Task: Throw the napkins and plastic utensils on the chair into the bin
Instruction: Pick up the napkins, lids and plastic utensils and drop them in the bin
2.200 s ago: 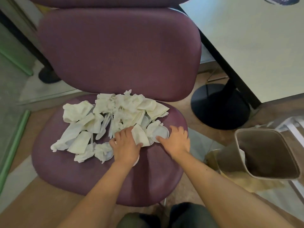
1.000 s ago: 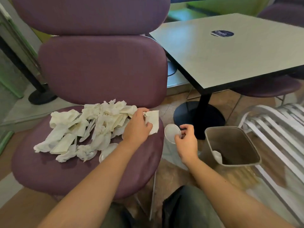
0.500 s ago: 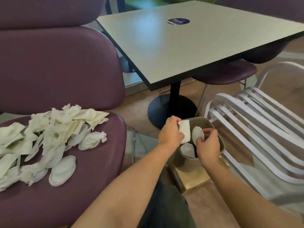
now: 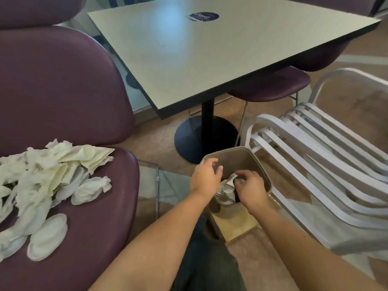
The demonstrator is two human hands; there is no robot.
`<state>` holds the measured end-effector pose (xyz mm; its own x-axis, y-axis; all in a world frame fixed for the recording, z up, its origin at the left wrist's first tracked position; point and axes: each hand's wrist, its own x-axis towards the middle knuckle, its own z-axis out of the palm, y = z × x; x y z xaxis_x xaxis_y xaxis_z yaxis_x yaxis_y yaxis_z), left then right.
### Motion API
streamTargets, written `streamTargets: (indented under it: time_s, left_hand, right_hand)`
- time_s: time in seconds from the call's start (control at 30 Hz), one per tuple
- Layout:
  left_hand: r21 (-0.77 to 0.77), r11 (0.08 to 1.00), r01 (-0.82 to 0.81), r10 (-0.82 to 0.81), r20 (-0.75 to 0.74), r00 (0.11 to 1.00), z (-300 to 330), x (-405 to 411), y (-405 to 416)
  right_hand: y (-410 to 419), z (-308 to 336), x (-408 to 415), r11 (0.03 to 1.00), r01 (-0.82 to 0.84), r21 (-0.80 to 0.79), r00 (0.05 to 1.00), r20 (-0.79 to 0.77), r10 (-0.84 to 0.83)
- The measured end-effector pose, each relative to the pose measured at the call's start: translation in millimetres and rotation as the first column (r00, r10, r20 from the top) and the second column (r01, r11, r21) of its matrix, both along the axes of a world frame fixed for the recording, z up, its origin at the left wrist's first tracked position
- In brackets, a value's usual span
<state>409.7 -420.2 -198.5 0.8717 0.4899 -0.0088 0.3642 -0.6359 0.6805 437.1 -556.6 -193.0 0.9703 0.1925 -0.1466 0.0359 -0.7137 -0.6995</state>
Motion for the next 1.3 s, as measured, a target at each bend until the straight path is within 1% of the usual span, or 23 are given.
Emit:
streamTargets:
  time_s: [0.17, 0.33, 0.4, 0.5, 0.6, 0.7, 0.8, 0.93, 0.97, 1.0, 1.03, 1.1, 1.2, 1.23, 1.3]
  left_hand:
    - [0.019, 0.999, -0.029, 0.028, 0.050, 0.998, 34, -33, 50]
    - [0.092, 0.980, -0.175, 0.172, 0.034, 0.984, 61, -92, 112]
    - [0.092, 0.965, -0.244, 0.240, 0.053, 0.969, 64, -120, 138]
    - [0.104, 0.947, -0.305, 0.297, 0.084, 0.951, 65, -155, 174]
    - [0.206, 0.926, -0.316, 0.307, 0.076, 0.949, 60, -188, 208]
    - [0.327, 0.898, -0.295, 0.324, -0.038, 0.945, 51, -214, 235]
    - [0.344, 0.900, -0.266, 0.325, -0.126, 0.937, 41, -223, 249]
    - [0.342, 0.903, -0.261, 0.322, -0.134, 0.937, 28, -226, 265]
    - [0.309, 0.912, -0.269, 0.317, -0.117, 0.941, 28, -226, 268]
    - [0.239, 0.929, -0.283, 0.310, -0.086, 0.947, 29, -225, 270]
    - [0.135, 0.941, -0.310, 0.318, -0.044, 0.947, 32, -224, 271]
    - [-0.118, 0.922, -0.370, 0.374, 0.022, 0.927, 38, -221, 272]
    - [-0.423, 0.806, -0.415, 0.481, 0.056, 0.875, 46, -221, 276]
    - [-0.498, 0.763, -0.412, 0.507, 0.066, 0.860, 50, -222, 276]
    - [-0.590, 0.708, -0.389, 0.540, 0.096, 0.836, 60, -227, 276]
  right_hand:
    - [47, 22, -17, 0.989, -0.141, 0.048, 0.989, 0.052, 0.139]
    - [113, 41, -55, 0.958, -0.276, 0.084, 0.956, 0.129, 0.264]
    - [142, 47, -75, 0.937, -0.330, 0.112, 0.939, 0.141, 0.314]
    - [182, 54, -103, 0.911, -0.392, 0.130, 0.917, 0.137, 0.375]
    - [219, 51, -126, 0.895, -0.433, 0.103, 0.900, 0.108, 0.423]
    - [253, 45, -144, 0.872, -0.488, 0.040, 0.870, 0.107, 0.482]
    - [270, 39, -152, 0.851, -0.524, -0.029, 0.846, 0.100, 0.524]
    - [285, 29, -156, 0.809, -0.551, -0.204, 0.816, 0.072, 0.574]
    - [289, 29, -156, 0.802, -0.553, -0.223, 0.810, 0.078, 0.581]
    - [291, 29, -156, 0.801, -0.555, -0.223, 0.807, 0.086, 0.584]
    - [295, 30, -157, 0.799, -0.565, -0.205, 0.802, 0.090, 0.590]
    - [303, 34, -161, 0.801, -0.586, -0.123, 0.795, 0.106, 0.598]
    - [316, 42, -168, 0.803, -0.596, -0.004, 0.794, 0.150, 0.590]
    - [320, 44, -170, 0.806, -0.592, 0.016, 0.797, 0.165, 0.581]
    - [327, 48, -172, 0.808, -0.584, 0.076, 0.803, 0.202, 0.561]
